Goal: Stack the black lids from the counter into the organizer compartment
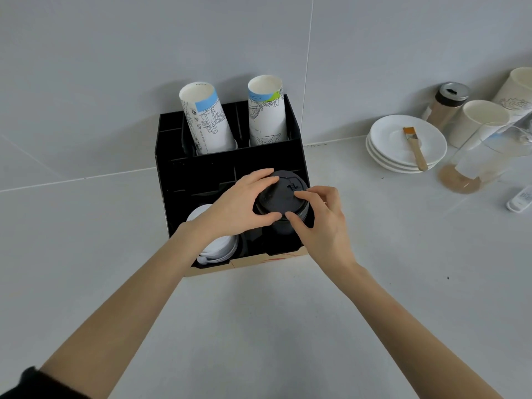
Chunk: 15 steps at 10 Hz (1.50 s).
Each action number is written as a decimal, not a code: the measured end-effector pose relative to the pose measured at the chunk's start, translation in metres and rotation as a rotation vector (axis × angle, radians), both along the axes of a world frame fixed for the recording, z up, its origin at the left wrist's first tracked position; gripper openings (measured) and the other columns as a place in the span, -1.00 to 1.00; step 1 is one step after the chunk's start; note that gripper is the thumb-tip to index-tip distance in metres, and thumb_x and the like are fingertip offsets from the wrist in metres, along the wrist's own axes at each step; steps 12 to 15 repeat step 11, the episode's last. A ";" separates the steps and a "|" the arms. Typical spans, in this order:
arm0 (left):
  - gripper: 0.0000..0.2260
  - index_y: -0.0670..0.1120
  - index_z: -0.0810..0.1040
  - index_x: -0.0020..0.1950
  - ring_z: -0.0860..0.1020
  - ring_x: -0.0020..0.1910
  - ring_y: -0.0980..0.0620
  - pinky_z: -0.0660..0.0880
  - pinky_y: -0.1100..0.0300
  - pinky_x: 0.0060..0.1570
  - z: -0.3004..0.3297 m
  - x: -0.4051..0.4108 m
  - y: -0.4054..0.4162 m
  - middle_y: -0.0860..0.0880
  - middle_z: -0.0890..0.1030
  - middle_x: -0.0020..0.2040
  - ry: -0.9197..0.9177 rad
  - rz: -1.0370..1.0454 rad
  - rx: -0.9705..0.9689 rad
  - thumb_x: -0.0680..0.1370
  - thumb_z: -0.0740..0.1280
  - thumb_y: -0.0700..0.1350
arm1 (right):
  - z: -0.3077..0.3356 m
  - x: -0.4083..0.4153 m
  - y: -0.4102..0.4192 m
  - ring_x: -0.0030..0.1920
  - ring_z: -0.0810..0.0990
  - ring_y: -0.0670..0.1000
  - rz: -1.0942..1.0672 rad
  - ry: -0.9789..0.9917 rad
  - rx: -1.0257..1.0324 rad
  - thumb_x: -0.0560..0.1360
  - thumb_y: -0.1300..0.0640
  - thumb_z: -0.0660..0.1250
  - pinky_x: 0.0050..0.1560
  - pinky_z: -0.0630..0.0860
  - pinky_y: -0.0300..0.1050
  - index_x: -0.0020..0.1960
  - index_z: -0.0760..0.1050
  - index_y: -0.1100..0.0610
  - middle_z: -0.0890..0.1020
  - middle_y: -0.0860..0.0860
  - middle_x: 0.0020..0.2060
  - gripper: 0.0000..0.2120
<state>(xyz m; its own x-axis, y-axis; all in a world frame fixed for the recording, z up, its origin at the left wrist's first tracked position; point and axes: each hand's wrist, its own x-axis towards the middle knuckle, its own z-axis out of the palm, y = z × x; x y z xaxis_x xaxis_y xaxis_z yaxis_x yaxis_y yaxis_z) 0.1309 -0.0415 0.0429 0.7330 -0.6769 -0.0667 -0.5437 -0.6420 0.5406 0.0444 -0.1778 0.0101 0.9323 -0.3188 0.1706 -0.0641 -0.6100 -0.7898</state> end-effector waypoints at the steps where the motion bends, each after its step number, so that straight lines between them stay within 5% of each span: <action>1: -0.39 -0.12 0.24 0.37 0.14 0.44 -0.04 0.10 0.10 0.41 -0.005 0.000 -0.003 -0.08 0.21 0.47 -0.034 0.010 0.016 0.41 0.39 -0.01 | -0.002 0.002 0.000 0.19 0.41 0.07 -0.006 0.026 -0.008 0.42 0.16 0.36 0.06 0.30 -0.27 0.16 0.43 0.16 0.38 0.13 0.17 -0.67; 3: -0.42 -0.11 0.25 0.36 0.16 0.39 -0.07 0.15 0.12 0.36 -0.009 -0.001 -0.005 -0.08 0.22 0.46 -0.076 0.007 0.021 0.42 0.38 -0.01 | -0.004 0.002 -0.005 0.22 0.42 0.12 0.052 -0.024 -0.050 0.40 0.19 0.37 0.23 0.41 0.01 0.12 0.43 0.20 0.43 0.15 0.23 -0.68; 5: -0.43 -0.11 0.20 0.39 0.11 0.45 -0.04 0.13 0.11 0.40 -0.011 -0.006 -0.005 -0.09 0.17 0.48 -0.067 0.032 0.022 0.45 0.34 -0.03 | -0.005 0.001 -0.011 0.17 0.48 0.11 0.089 -0.029 -0.044 0.39 0.21 0.39 0.19 0.47 0.15 0.10 0.43 0.18 0.45 0.14 0.20 -0.69; 9: -0.40 -0.15 0.13 0.41 0.06 0.48 -0.04 0.08 0.07 0.45 -0.011 -0.020 -0.005 -0.11 0.08 0.51 -0.026 0.090 -0.004 0.47 0.32 -0.04 | 0.010 0.002 -0.020 0.17 0.47 0.16 0.176 0.044 -0.183 0.41 0.13 0.36 0.20 0.45 0.14 0.21 0.35 0.18 0.43 0.15 0.21 -0.59; 11: -0.41 -0.15 0.09 0.42 0.04 0.49 -0.07 0.04 -0.10 0.47 0.008 -0.020 0.004 -0.12 0.10 0.50 -0.140 0.203 0.080 0.50 0.26 0.02 | 0.037 0.002 -0.029 0.38 0.27 0.08 0.247 0.112 -0.352 0.46 0.01 0.28 0.35 0.20 0.03 0.32 0.25 0.11 0.29 0.08 0.39 -0.52; 15: -0.41 -0.15 0.09 0.42 0.04 0.49 -0.07 0.04 -0.10 0.47 0.008 -0.020 0.004 -0.12 0.10 0.50 -0.140 0.203 0.080 0.50 0.26 0.02 | 0.037 0.002 -0.029 0.38 0.27 0.08 0.247 0.112 -0.352 0.46 0.01 0.28 0.35 0.20 0.03 0.32 0.25 0.11 0.29 0.08 0.39 -0.52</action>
